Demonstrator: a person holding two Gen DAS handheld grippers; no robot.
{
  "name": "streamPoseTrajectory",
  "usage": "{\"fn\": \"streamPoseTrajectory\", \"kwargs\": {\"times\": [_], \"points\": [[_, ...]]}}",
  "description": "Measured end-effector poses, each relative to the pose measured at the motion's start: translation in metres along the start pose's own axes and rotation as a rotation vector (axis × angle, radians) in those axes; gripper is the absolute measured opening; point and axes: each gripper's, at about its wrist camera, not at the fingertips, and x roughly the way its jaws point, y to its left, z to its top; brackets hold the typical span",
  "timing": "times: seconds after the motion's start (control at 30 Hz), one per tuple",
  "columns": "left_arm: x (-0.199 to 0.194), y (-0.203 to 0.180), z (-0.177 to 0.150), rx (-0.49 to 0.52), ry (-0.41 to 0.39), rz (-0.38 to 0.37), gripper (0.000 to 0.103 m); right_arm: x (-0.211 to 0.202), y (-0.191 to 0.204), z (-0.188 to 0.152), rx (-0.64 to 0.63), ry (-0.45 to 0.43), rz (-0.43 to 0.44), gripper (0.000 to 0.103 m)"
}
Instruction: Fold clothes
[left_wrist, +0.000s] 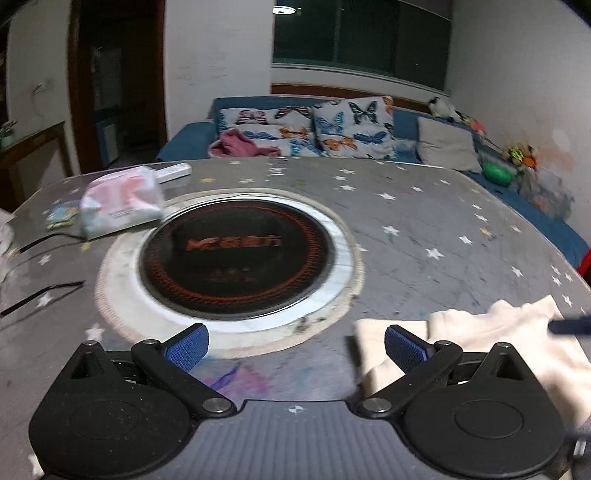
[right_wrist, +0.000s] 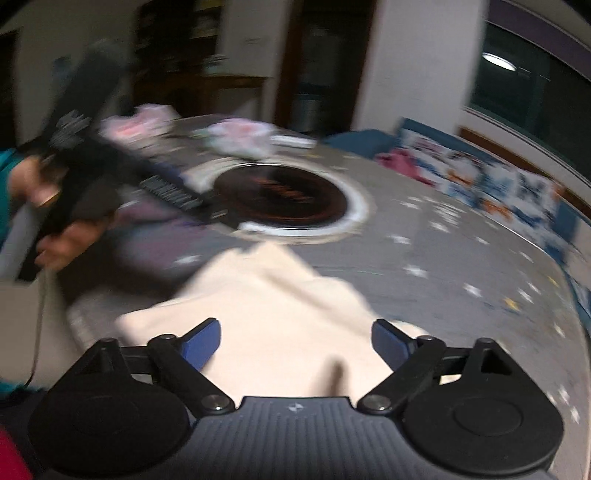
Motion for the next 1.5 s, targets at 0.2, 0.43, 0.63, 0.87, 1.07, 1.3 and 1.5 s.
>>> {"fn": "streamPoseTrajectory", "kwargs": {"times": [0.2,0.43,0.63,0.87,1.07,1.3,1.5], "points": [[-0.013,0.014,-0.014,-0.052,0.025,-0.017,0.1,0.004,0.062,0.003,-0.203,-0.002,0.141,0.075],[-0.023,0.023,-0.026,-0.145,0.065,-0.116,0.087,0.016,0.102,-0.003,-0.377,0.028,0.141,0.046],[-0.022,0.025,-0.028,-0.25,0.102,-0.222,0.087,0.014,0.1,0.0,-0.363,0.01,0.099,0.02],[-0.018,0.023,-0.022,-0.41,0.138,-0.329,0.094,-0.001,0.073,0.012,-0.213,-0.043,0.129,0.014],[-0.004,0.021,-0.025,-0.577,0.213,-0.373,0.096,-0.022,0.047,0.017,-0.117,-0.091,0.125,0.013],[0.016,0.009,-0.038,-0.719,0.296,-0.453,0.078,-0.031,0.036,0.013,-0.08,-0.111,0.135,0.013],[0.033,0.004,-0.045,-0.773,0.354,-0.454,0.025,-0.031,0.037,0.008,-0.069,-0.112,0.158,0.014]]}}
